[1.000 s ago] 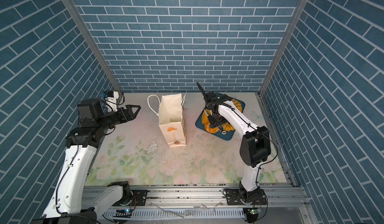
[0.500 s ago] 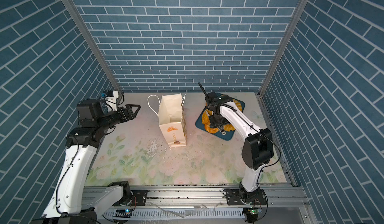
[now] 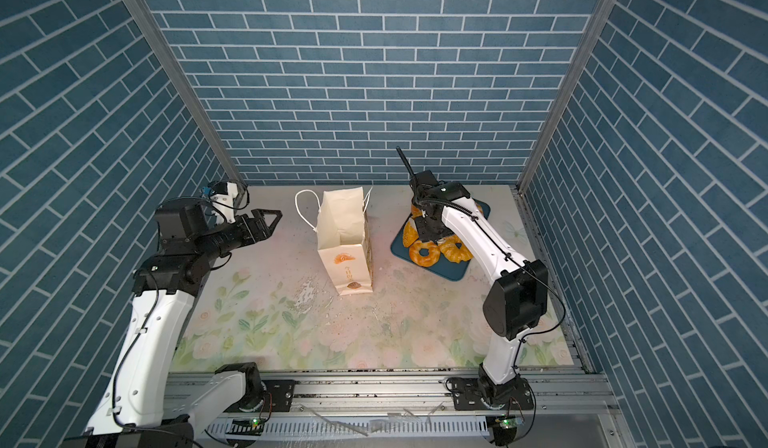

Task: Place the fake bread into the paper bag
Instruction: 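Lower the tongs onto the orange bun and pinch it with the right gripper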

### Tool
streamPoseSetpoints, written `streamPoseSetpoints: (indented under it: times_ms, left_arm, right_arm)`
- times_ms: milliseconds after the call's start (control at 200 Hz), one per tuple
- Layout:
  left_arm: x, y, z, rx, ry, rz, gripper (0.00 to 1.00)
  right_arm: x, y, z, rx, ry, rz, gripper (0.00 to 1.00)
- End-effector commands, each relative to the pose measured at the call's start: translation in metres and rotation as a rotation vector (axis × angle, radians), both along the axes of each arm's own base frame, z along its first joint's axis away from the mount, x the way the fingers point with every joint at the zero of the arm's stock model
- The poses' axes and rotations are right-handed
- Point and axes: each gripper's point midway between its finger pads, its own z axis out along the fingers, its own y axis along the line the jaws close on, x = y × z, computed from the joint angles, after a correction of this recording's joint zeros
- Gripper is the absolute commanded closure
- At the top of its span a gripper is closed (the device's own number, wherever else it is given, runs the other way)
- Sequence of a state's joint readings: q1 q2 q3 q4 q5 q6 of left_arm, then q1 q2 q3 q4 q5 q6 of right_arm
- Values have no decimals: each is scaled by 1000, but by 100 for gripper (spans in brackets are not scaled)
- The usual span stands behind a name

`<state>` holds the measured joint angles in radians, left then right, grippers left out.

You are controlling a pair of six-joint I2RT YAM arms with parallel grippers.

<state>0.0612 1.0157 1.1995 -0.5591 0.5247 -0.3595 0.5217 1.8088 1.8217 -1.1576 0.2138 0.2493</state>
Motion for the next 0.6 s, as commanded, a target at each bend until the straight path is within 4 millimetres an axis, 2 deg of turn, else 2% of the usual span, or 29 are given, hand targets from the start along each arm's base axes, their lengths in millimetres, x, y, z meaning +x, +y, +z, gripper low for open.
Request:
streamPoseSetpoints:
  times_ms: [0,435,595]
  left_arm:
    - [2,1,-1,-2,-3,0,13]
    - [-1,2,-1,14,-3,3,13]
    - [-1,2,-2,15,-1,3,13]
  right_arm:
    - [17,8,12,25,-62,-62,49]
    - [20,16,12,134,-52,-259,45]
    - [14,23,3,212,-23,-316,45]
